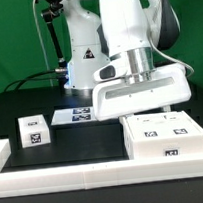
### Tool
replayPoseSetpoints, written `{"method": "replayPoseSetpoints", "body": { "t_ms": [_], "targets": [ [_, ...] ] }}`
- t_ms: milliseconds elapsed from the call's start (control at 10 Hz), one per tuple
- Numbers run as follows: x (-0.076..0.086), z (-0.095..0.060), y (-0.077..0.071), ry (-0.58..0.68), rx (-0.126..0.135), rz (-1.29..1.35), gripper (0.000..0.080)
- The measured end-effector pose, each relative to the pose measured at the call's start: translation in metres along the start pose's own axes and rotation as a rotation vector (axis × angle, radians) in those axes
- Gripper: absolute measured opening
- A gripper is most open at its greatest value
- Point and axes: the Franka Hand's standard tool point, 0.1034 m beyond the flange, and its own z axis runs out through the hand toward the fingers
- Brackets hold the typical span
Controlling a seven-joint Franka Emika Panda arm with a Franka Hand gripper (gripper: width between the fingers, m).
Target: Assemble cabinet
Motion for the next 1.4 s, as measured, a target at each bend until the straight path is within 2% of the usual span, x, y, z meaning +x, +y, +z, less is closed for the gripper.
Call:
{"method": "replayPoseSetpoints", "body": {
  "t_ms": [100, 200, 300, 400, 1000, 1200, 1400],
  "targets": [
    [0.000, 0.000, 0.001, 0.001, -0.001, -0.005, 0.0408],
    [0.001, 0.000, 0.001, 0.002, -0.001, -0.008, 0.0408],
    [0.002, 0.000, 0.001, 0.004, 0.000, -0.010, 0.0226],
    [0.002, 0.001, 0.001, 0.003, 0.000, -0.010, 0.0195],
    [0.001, -0.001, 0.001, -0.009, 0.001, -0.013, 0.0195],
    [0.011, -0.028, -0.001, -0.072, 0.008, -0.029, 0.0196],
    [0.018, -0.045, -0.002, -0.103, 0.013, -0.033, 0.0196]
  ]
}}
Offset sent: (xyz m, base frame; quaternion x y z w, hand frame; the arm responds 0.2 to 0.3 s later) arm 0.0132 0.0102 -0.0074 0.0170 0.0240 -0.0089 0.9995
